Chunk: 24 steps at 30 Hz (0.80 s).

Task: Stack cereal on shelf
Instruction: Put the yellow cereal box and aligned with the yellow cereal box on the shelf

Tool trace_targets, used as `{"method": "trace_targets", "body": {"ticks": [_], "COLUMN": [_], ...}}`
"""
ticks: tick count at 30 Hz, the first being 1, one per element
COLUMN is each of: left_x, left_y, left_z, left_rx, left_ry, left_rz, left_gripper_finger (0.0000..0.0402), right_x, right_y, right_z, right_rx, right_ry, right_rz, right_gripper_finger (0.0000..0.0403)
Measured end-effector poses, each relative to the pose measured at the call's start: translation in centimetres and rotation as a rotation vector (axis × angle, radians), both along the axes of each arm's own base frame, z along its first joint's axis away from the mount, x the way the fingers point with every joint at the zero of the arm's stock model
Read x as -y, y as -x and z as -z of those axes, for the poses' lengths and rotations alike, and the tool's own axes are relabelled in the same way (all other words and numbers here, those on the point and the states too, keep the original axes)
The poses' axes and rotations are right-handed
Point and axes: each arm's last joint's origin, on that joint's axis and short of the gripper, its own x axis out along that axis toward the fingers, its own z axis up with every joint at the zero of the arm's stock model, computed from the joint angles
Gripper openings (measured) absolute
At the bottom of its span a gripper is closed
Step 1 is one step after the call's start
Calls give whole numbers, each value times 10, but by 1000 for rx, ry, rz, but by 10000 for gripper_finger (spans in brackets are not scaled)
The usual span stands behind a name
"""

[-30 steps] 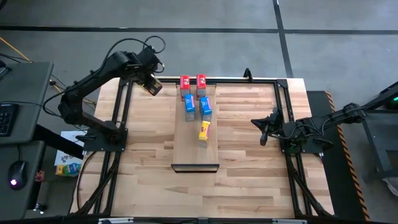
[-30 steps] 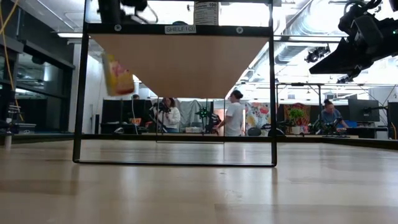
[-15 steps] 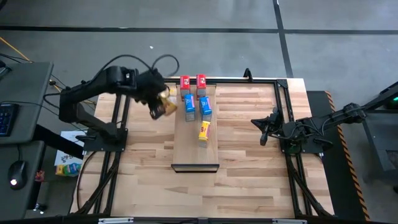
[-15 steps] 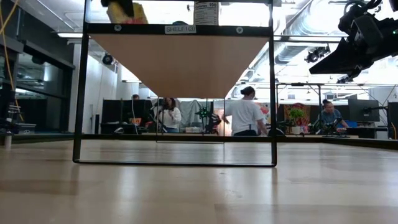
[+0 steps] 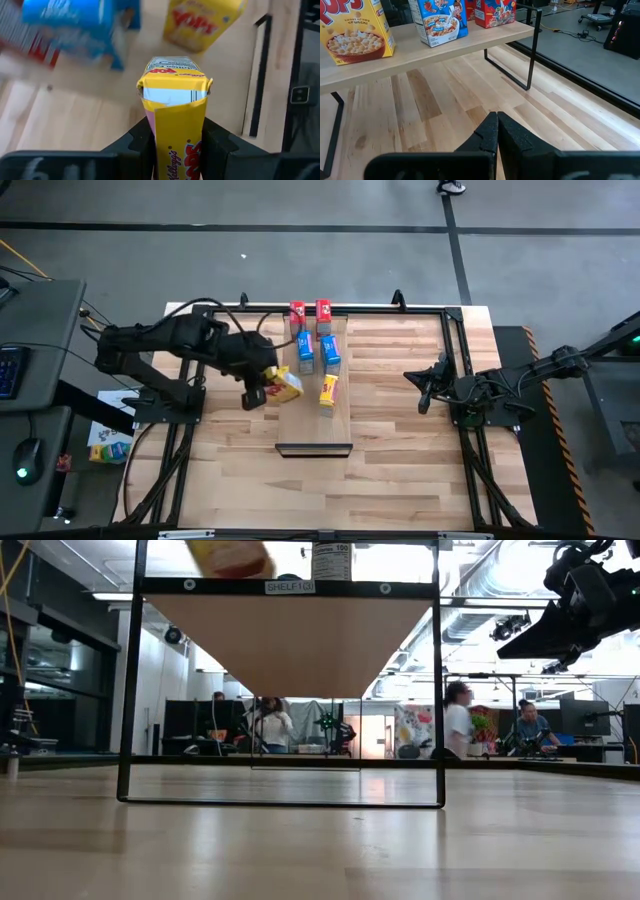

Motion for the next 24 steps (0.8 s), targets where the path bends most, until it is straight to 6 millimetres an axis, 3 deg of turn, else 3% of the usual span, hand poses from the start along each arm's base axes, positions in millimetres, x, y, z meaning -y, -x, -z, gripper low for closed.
{"method": "trace_targets", "body": {"ticks": [13,24], "left_x": [8,11], "left_y": [-46,-62], "left_z": [30,44], "left_rx": [-75,-108], "left_ry": [-51,-107], "left_rz": [171,219], "left_gripper_finger": [107,178], "right_x": [0,0], "right_y": [0,0], "right_z": [-1,-1], "right_rx": [8,4], "right_ry": [-2,-1], "right_rz": [0,0], "right_gripper_finger": [0,0]}}
